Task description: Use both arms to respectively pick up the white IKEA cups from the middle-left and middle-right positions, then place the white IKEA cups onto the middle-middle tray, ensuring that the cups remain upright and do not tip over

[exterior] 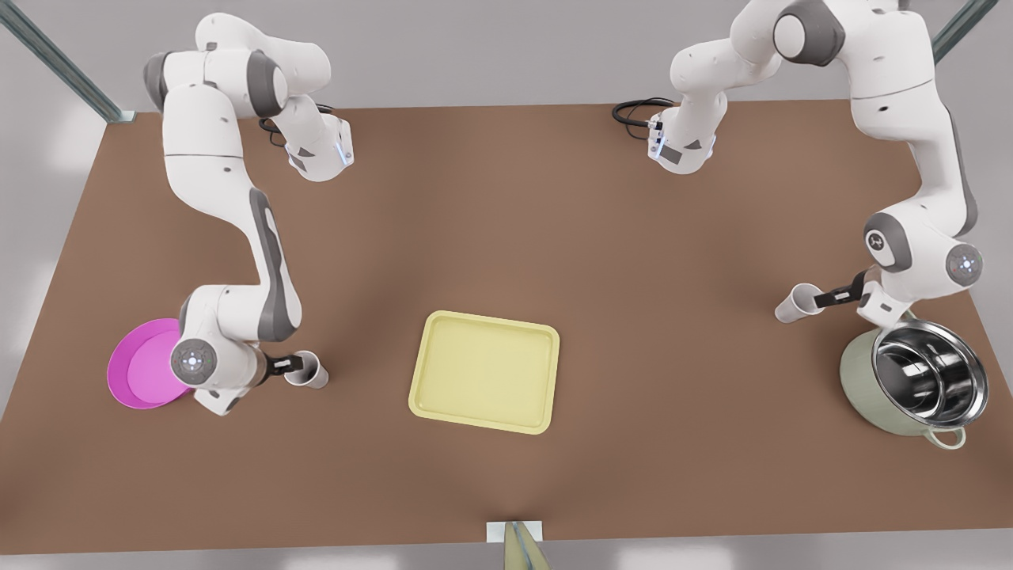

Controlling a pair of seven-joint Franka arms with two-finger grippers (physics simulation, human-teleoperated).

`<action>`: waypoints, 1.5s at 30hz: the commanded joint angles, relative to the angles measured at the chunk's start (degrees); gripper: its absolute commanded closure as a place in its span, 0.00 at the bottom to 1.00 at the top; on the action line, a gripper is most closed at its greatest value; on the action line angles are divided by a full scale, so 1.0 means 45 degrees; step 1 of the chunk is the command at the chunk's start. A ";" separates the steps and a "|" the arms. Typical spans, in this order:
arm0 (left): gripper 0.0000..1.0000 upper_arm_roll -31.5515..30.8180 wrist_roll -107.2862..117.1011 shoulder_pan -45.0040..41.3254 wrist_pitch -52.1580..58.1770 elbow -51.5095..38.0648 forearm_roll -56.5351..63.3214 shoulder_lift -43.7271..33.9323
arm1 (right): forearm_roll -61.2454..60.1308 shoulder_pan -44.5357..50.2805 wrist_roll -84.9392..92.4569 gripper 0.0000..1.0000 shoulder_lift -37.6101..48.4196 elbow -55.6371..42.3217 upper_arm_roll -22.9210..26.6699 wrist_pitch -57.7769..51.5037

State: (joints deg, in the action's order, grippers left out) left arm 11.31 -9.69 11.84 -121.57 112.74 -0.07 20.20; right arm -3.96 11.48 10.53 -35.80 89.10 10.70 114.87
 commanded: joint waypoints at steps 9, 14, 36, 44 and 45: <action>0.29 0.0045 -0.3100 0.0005 -0.1597 0.0629 -0.0081 0.0863 | -0.0566 0.0046 0.0004 0.00 0.0357 0.1450 0.0004 0.2052; 0.69 -0.0013 -0.2866 -0.0151 -0.1187 0.0806 -0.0472 0.0785 | -0.0644 0.0222 -0.0016 0.00 -0.0014 0.1626 0.0004 0.2286; 0.79 -0.4974 1.7134 -0.7983 0.2250 -1.3101 -0.0335 0.8030 | -0.0976 0.2584 -0.0948 0.79 0.0728 0.0318 0.0004 0.1564; 0.79 -0.5716 1.7076 -0.7925 0.2700 -1.3022 -0.0609 0.8753 | -0.2558 0.5710 -0.9857 0.79 -0.0424 -0.1303 0.0004 0.2442; 0.79 -0.5736 1.7076 -0.7925 0.2700 -1.3022 -0.0609 0.8792 | -0.2753 0.5808 -1.0367 0.79 -0.0639 -0.1362 0.0004 0.2696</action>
State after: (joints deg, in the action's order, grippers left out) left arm -14.36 41.63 -23.84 -109.85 54.17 -2.58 59.71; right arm -14.98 36.87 -2.36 -38.15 83.47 10.70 124.96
